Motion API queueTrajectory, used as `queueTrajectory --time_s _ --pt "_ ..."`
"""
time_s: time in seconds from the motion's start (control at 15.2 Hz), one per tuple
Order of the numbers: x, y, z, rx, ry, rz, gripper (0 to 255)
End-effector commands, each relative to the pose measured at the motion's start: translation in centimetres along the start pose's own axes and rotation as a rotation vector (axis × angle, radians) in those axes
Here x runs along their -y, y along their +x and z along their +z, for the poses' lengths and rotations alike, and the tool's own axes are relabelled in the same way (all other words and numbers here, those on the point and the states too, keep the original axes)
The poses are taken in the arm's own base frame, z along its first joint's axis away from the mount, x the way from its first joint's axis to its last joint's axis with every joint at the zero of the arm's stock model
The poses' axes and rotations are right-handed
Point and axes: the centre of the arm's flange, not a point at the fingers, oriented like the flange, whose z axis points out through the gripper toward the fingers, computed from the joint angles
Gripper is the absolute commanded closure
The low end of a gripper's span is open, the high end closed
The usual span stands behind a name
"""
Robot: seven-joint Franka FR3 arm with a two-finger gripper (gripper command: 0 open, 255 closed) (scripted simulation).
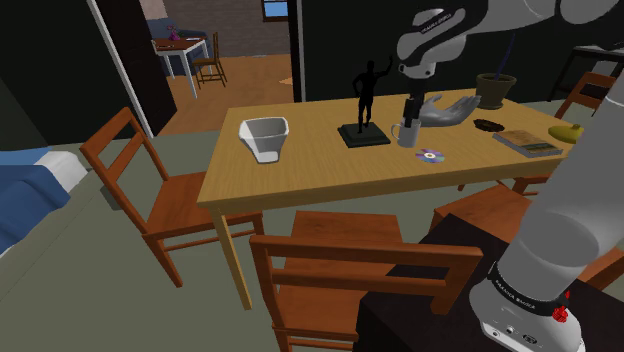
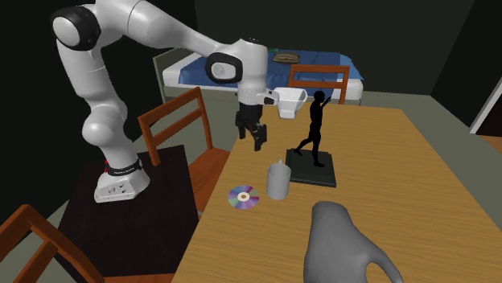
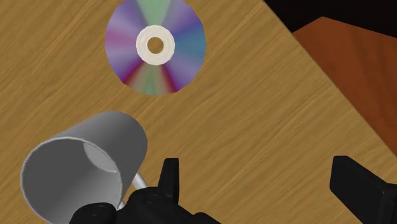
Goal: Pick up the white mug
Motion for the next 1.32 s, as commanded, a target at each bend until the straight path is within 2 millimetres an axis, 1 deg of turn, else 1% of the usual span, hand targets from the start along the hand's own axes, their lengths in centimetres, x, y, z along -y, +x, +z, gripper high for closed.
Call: queueTrajectory --time_s 0.0,0.4,0.86,0.99,1.06,1.25 --pt "-2.5 0.9 0.9 0.006 0.001 -0.008 0" --pt "-9.4 3.4 3.9 0.025 0.007 -0.028 0" --pt "-9.3 3.6 7.6 0.025 0.007 -0.028 0" --pt "-9.3 3.6 7.9 0.025 0.007 -0.028 0" --pt "-9.4 3.6 7.9 0.025 0.007 -0.028 255" --pt "-9.4 3.6 7.9 0.025 0.007 -0.028 255"
